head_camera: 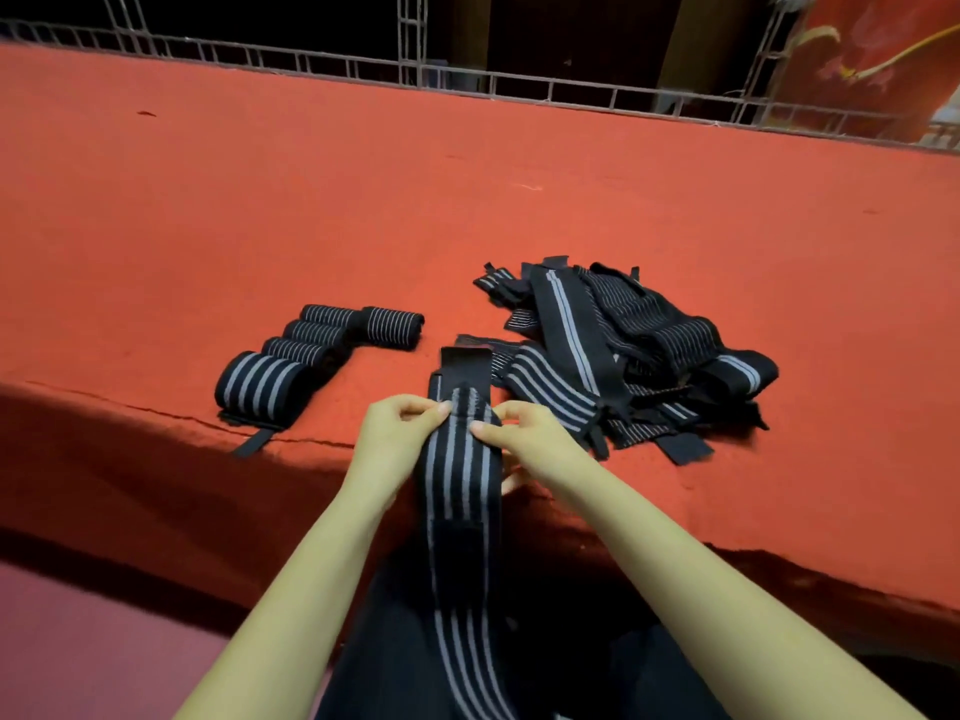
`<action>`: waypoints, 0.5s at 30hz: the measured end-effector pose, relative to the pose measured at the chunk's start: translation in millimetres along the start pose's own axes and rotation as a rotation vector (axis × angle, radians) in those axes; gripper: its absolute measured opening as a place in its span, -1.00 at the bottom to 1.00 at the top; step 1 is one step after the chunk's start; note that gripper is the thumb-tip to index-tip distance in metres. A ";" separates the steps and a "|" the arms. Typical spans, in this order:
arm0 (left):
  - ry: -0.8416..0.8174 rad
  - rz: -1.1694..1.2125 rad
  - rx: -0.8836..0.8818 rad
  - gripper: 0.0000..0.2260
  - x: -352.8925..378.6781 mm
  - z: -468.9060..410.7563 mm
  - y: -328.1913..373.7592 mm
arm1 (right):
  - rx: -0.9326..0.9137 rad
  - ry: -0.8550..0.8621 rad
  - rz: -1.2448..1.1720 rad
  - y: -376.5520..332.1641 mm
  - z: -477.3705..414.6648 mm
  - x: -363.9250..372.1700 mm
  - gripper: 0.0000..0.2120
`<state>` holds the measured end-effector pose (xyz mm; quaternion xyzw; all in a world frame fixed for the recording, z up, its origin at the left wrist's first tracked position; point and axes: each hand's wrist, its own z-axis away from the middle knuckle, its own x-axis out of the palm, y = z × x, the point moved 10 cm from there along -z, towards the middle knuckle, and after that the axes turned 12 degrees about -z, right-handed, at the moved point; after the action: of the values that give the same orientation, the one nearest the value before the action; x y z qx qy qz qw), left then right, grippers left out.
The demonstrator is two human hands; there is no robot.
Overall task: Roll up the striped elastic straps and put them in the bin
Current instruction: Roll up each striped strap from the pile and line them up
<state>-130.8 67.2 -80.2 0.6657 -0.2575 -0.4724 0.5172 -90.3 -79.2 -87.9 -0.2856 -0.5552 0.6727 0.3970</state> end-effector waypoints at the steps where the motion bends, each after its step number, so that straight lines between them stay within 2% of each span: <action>1: 0.003 -0.034 -0.011 -0.90 -0.5 -5.8 -9.9 | -0.018 0.028 0.011 3.5 -7.4 -1.1 -0.92; 5: 0.013 -0.160 -0.041 -0.83 -4.5 -29.7 -35.7 | -0.110 0.125 0.048 0.2 -36.3 -7.1 -0.78; 9: 0.075 -0.234 0.008 -0.82 -11.3 -55.9 -26.4 | -0.139 0.187 0.229 -6.7 -62.3 -9.6 -0.82; 15: 0.080 -0.343 -0.027 -0.80 6.1 -89.6 -28.0 | -0.260 0.274 0.496 -13.7 -94.7 -25.3 -0.67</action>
<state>-52.1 111.3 -106.9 0.7112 -0.1129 -0.5302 0.4476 4.0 -50.6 -96.9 -0.5488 -0.4912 0.6278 0.2519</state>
